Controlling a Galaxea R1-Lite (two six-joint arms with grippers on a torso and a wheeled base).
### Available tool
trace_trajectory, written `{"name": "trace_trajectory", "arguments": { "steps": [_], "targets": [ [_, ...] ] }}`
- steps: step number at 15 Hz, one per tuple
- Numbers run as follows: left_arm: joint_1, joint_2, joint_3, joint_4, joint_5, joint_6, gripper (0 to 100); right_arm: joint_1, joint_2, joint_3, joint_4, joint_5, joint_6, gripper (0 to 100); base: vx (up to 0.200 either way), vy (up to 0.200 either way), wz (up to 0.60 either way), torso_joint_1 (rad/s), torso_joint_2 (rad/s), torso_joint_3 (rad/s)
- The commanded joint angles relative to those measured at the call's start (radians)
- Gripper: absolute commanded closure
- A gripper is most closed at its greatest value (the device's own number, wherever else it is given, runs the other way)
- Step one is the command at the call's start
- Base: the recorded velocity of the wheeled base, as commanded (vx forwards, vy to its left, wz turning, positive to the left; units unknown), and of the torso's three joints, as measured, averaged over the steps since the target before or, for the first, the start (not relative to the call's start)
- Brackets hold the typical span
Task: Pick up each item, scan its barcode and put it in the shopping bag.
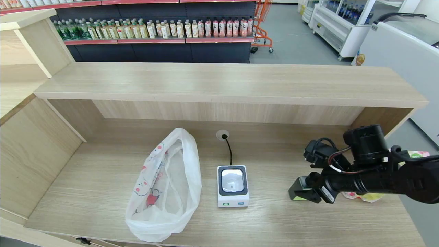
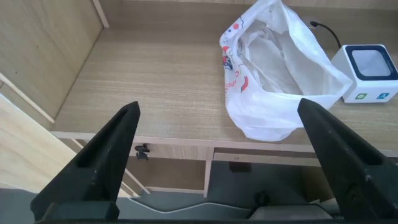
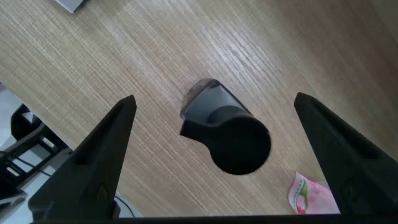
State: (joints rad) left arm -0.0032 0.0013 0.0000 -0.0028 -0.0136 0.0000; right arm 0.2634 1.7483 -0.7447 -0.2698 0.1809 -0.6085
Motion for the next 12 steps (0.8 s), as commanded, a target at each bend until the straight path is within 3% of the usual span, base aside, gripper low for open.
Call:
{"name": "trace_trajectory", "arguments": {
  "steps": [1, 12],
  "targets": [
    [0.000, 0.000, 0.000, 0.000, 0.000, 0.000, 0, 0.002, 0.063, -0.002, -0.011, 0.019, -0.016, 0, 0.000, 0.000, 0.00, 0.000, 0.00, 0.000],
    [0.000, 0.000, 0.000, 0.000, 0.000, 0.000, 0, -0.003, 0.123, -0.018, -0.080, 0.048, -0.086, 0, 0.000, 0.000, 0.00, 0.000, 0.00, 0.000]
  ]
}}
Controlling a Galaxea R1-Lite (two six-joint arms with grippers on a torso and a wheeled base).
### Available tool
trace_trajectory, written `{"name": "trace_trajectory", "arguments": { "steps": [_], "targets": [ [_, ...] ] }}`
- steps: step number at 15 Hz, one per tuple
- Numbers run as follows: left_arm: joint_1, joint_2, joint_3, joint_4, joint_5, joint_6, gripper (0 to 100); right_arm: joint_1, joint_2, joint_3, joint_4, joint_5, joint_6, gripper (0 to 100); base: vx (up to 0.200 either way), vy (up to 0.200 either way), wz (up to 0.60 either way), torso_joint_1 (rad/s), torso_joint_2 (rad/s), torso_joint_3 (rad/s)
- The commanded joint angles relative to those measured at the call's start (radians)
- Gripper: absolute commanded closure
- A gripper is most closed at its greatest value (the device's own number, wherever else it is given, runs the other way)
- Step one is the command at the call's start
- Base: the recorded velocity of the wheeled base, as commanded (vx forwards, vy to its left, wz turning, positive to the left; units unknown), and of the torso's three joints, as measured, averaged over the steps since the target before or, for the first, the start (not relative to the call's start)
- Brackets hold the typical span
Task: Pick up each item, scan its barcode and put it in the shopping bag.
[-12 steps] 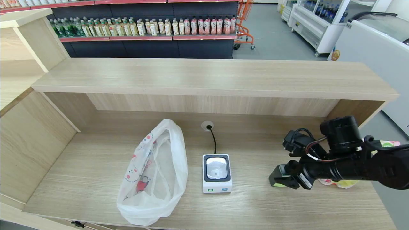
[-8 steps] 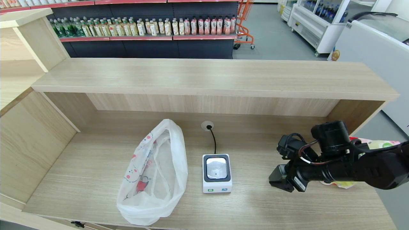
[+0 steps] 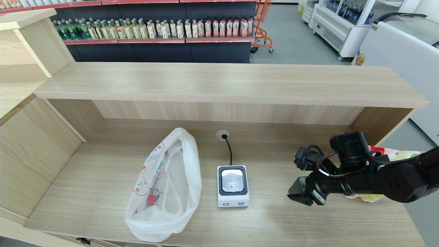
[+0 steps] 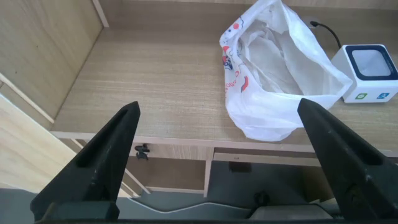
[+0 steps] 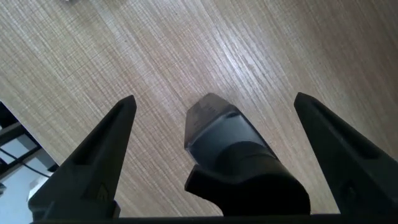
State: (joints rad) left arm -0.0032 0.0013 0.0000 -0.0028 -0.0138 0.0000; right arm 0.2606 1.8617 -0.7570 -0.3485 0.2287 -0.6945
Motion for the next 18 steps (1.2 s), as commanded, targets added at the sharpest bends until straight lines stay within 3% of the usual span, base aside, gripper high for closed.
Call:
{"name": "trace_trajectory", "arguments": {
  "steps": [1, 5, 6, 14, 16, 18],
  "targets": [
    [0.000, 0.000, 0.000, 0.000, 0.000, 0.000, 0, 0.000, 0.013, -0.008, -0.001, -0.002, -0.002, 0, 0.000, 0.000, 0.00, 0.000, 0.00, 0.000],
    [0.000, 0.000, 0.000, 0.000, 0.000, 0.000, 0, -0.003, 0.028, -0.010, -0.003, 0.000, -0.040, 0, 0.000, 0.000, 0.00, 0.000, 0.00, 0.000],
    [0.000, 0.000, 0.000, 0.000, 0.000, 0.000, 0, -0.003, 0.030, -0.012, -0.003, 0.000, -0.042, 100, 0.000, 0.000, 0.00, 0.000, 0.00, 0.000],
    [0.000, 0.000, 0.000, 0.000, 0.000, 0.000, 0, -0.008, -0.084, -0.005, -0.037, -0.011, -0.043, 100, 0.000, 0.000, 0.00, 0.000, 0.00, 0.000],
    [0.000, 0.000, 0.000, 0.000, 0.000, 0.000, 0, -0.038, -0.171, 0.004, -0.032, -0.017, -0.042, 100, 0.000, 0.000, 0.00, 0.000, 0.00, 0.000],
    [0.000, 0.000, 0.000, 0.000, 0.000, 0.000, 0, -0.124, -0.266, 0.062, -0.032, -0.016, -0.042, 100, 0.000, 0.000, 0.00, 0.000, 0.00, 0.000]
  ]
}}
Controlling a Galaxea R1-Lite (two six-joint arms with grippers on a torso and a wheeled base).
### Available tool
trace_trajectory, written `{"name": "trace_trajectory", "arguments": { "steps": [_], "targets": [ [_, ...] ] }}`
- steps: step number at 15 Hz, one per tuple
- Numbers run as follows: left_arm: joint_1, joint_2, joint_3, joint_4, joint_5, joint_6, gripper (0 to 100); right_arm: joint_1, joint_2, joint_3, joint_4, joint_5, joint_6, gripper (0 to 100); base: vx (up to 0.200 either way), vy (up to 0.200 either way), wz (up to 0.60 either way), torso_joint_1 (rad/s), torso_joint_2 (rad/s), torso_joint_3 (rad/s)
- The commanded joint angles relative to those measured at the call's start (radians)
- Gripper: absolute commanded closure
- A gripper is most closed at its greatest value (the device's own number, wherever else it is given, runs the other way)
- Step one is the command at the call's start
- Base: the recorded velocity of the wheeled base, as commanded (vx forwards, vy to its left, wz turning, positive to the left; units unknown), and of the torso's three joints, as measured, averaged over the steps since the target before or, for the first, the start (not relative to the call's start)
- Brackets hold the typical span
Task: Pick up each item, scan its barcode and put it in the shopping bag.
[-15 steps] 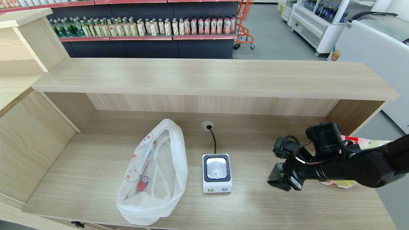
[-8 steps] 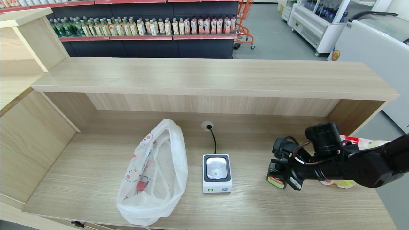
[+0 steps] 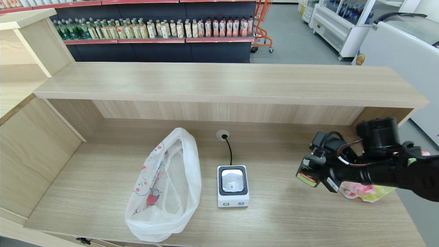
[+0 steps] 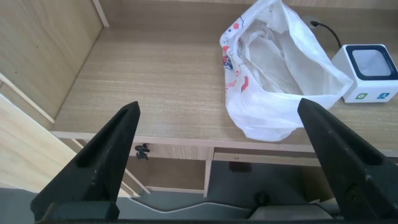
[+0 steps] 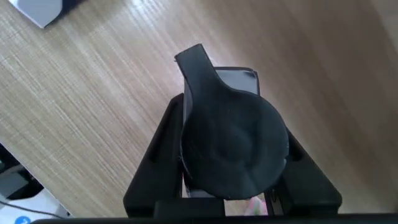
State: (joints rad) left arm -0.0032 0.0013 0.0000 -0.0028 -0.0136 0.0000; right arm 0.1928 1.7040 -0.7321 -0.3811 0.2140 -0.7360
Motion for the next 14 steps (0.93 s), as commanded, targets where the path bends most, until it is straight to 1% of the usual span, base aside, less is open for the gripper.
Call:
{"name": "trace_trajectory", "arguments": {
  "steps": [1, 2, 4, 5, 6, 7, 8, 9, 10, 11, 12, 13, 14],
  "targets": [
    [0.000, 0.000, 0.000, 0.000, 0.000, 0.000, 0, -0.102, -0.162, 0.079, -0.004, 0.001, 0.000, 100, 0.000, 0.000, 0.00, 0.000, 0.00, 0.000],
    [0.000, 0.000, 0.000, 0.000, 0.000, 0.000, 0, -0.121, -0.207, 0.111, -0.025, 0.005, -0.005, 100, 0.000, 0.000, 0.00, 0.000, 0.00, 0.000],
    [0.000, 0.000, 0.000, 0.000, 0.000, 0.000, 0, -0.124, -0.273, 0.237, -0.182, 0.007, -0.051, 100, 0.000, 0.000, 0.00, 0.000, 0.00, 0.000],
    [0.000, 0.000, 0.000, 0.000, 0.000, 0.000, 0, -0.130, -0.297, 0.258, -0.203, 0.019, -0.122, 100, 0.000, 0.000, 0.00, 0.000, 0.00, 0.000],
    [0.000, 0.000, 0.000, 0.000, 0.000, 0.000, 0, -0.133, -0.308, 0.257, -0.226, 0.054, -0.178, 100, 0.000, 0.000, 0.00, 0.000, 0.00, 0.000],
    [0.000, 0.000, 0.000, 0.000, 0.000, 0.000, 0, -0.131, -0.305, 0.257, -0.269, 0.134, -0.240, 100, 0.000, 0.000, 0.00, 0.000, 0.00, 0.000],
    [0.000, 0.000, 0.000, 0.000, 0.000, 0.000, 0, -0.136, -0.302, 0.257, -0.300, 0.286, -0.352, 100, 0.000, 0.000, 0.00, 0.000, 0.00, 0.000],
    [0.000, 0.000, 0.000, 0.000, 0.000, 0.000, 0, -0.164, -0.300, 0.255, -0.306, 0.429, -0.522, 100, 0.000, 0.000, 0.00, 0.000, 0.00, 0.000],
    [0.000, 0.000, 0.000, 0.000, 0.000, 0.000, 0, -0.191, -0.297, 0.250, -0.303, 0.577, -0.724, 100, 0.000, 0.000, 0.00, 0.000, 0.00, 0.000],
    [0.000, 0.000, 0.000, 0.000, 0.000, 0.000, 0, -0.199, -0.290, 0.247, -0.300, 0.694, -0.856, 100, 0.000, 0.000, 0.00, 0.000, 0.00, 0.000],
    [0.000, 0.000, 0.000, 0.000, 0.000, 0.000, 0, -0.182, -0.259, 0.246, -0.286, 0.872, -1.108, 100, 0.000, 0.000, 0.00, 0.000, 0.00, 0.000],
    [0.000, 0.000, 0.000, 0.000, 0.000, 0.000, 0, -0.161, -0.250, 0.246, -0.274, 0.913, -1.205, 100, 0.000, 0.000, 0.00, 0.000, 0.00, 0.000],
    [0.000, 0.000, 0.000, 0.000, 0.000, 0.000, 0, -0.055, -0.225, 0.246, -0.220, 0.987, -1.418, 100, 0.000, 0.000, 0.00, 0.000, 0.00, 0.000]
  ]
}}
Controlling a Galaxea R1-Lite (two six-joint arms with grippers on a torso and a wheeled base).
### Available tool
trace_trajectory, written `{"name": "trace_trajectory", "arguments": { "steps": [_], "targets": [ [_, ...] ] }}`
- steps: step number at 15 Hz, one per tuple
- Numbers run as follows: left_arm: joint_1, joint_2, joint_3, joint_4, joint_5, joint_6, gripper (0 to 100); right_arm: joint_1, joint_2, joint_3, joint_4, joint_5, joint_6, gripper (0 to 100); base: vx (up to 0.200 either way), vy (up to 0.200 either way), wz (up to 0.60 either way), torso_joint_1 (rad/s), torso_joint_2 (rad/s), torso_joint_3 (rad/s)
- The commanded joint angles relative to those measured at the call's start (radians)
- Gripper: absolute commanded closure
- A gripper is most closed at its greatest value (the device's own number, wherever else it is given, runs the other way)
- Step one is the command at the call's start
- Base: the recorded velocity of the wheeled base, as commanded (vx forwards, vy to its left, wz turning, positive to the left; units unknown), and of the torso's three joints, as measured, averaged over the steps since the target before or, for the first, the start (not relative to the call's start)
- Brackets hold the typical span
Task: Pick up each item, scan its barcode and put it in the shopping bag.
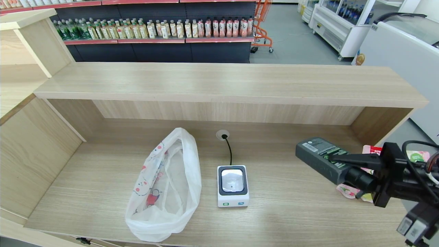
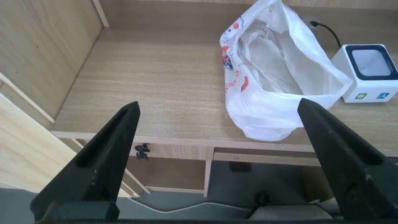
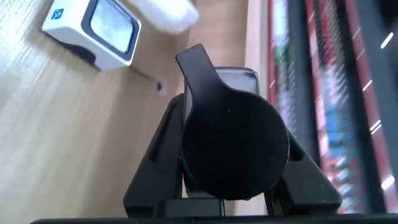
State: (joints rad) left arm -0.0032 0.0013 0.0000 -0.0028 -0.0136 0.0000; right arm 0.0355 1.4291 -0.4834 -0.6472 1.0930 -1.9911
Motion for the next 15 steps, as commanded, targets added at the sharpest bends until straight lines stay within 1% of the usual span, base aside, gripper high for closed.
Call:
{"name": "trace_trajectory", "arguments": {
  "steps": [1, 3, 5, 6, 7, 10, 12, 15],
  "targets": [
    [0.000, 0.000, 0.000, 0.000, 0.000, 0.000, 0, 0.168, 0.071, -0.003, 0.069, 0.122, -0.284, 100, 0.000, 0.000, 0.00, 0.000, 0.00, 0.000],
    [0.000, 0.000, 0.000, 0.000, 0.000, 0.000, 0, 0.254, 0.096, -0.011, 0.087, 0.123, -0.511, 100, 0.000, 0.000, 0.00, 0.000, 0.00, 0.000],
    [0.000, 0.000, 0.000, 0.000, 0.000, 0.000, 0, 0.317, 0.079, -0.018, 0.087, 0.123, -0.631, 100, 0.000, 0.000, 0.00, 0.000, 0.00, 0.000],
    [0.000, 0.000, 0.000, 0.000, 0.000, 0.000, 0, 0.336, 0.077, -0.023, 0.087, 0.123, -0.667, 100, 0.000, 0.000, 0.00, 0.000, 0.00, 0.000],
    [0.000, 0.000, 0.000, 0.000, 0.000, 0.000, 0, 0.339, 0.085, -0.026, 0.087, 0.123, -0.696, 100, 0.000, 0.000, 0.00, 0.000, 0.00, 0.000],
    [0.000, 0.000, 0.000, 0.000, 0.000, 0.000, 0, 0.345, 0.126, -0.026, 0.081, 0.125, -0.727, 100, 0.000, 0.000, 0.00, 0.000, 0.00, 0.000],
    [0.000, 0.000, 0.000, 0.000, 0.000, 0.000, 0, 0.402, 0.123, -0.034, 0.081, 0.125, -0.730, 100, 0.000, 0.000, 0.00, 0.000, 0.00, 0.000],
    [0.000, 0.000, 0.000, 0.000, 0.000, 0.000, 0, 0.431, 0.131, -0.058, 0.080, 0.125, -0.744, 100, 0.000, 0.000, 0.00, 0.000, 0.00, 0.000]
  ]
}}
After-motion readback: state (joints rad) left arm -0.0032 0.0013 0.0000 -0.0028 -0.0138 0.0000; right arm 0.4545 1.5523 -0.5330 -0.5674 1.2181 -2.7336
